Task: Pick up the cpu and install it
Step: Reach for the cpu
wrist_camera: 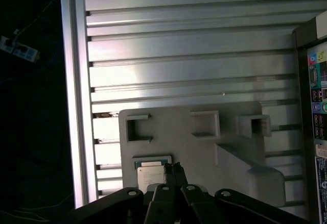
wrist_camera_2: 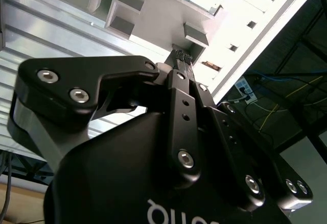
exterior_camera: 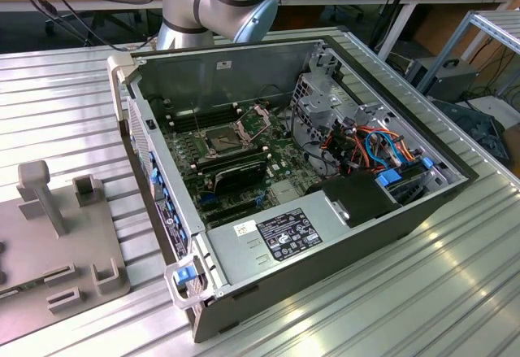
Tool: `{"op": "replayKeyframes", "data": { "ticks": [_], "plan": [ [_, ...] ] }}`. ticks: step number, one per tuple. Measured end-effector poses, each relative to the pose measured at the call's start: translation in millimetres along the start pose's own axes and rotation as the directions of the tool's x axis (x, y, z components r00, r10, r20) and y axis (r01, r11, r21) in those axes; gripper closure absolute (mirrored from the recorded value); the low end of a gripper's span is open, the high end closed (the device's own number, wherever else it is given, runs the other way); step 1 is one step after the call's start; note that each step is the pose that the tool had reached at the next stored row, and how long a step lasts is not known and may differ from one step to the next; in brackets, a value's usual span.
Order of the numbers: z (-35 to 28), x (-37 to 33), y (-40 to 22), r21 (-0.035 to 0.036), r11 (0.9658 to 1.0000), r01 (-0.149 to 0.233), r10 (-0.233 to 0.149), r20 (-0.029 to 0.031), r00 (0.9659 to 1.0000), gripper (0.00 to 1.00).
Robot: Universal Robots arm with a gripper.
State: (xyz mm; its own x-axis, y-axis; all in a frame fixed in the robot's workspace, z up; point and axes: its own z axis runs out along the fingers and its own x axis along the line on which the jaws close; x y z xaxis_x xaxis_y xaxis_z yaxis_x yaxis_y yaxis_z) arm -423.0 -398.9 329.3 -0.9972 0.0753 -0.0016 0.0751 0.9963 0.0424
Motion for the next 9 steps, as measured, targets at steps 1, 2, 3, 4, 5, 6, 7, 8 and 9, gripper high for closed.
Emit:
{"op": "replayKeyframes", "data": {
  "ticks": [1, 2, 3, 4, 5, 6, 7, 8, 9],
  "plan": [
    [0.1, 0.3, 0.0, 0.0, 1.0, 0.0, 0.0, 0.0001, 1.0, 0.89],
    [0.1, 0.4, 0.0, 0.0, 1.0, 0.0, 0.0, 0.0001, 1.0, 0.89],
    [0.3, 0.6, -0.1, 0.0, 1.0, 0.0, 0.0, 0.0, 1.0, 0.89],
    [0.6, 0.9, -0.1, 0.0, 1.0, 0.0, 0.0, 0.0001, 1.0, 0.89],
    [0.8, 1.1, -0.1, 0.0, 1.0, 0.0, 0.0, 0.0, 1.0, 0.89],
    [1.1, 1.2, -0.2, 0.0, 1.0, 0.0, 0.0, 0.0, 1.0, 0.89],
    [1.4, 1.5, -0.2, 0.0, 1.0, 0.0, 0.0, 0.0, 1.0, 0.89],
    [1.7, 1.8, -0.2, 0.0, 1.0, 0.0, 0.0, 0.0, 1.0, 0.89],
    [1.9, 2.2, -0.3, 0.0001, 1.0, 0.0, 0.0, -0.0001, 1.0, 0.89]
  ]
}}
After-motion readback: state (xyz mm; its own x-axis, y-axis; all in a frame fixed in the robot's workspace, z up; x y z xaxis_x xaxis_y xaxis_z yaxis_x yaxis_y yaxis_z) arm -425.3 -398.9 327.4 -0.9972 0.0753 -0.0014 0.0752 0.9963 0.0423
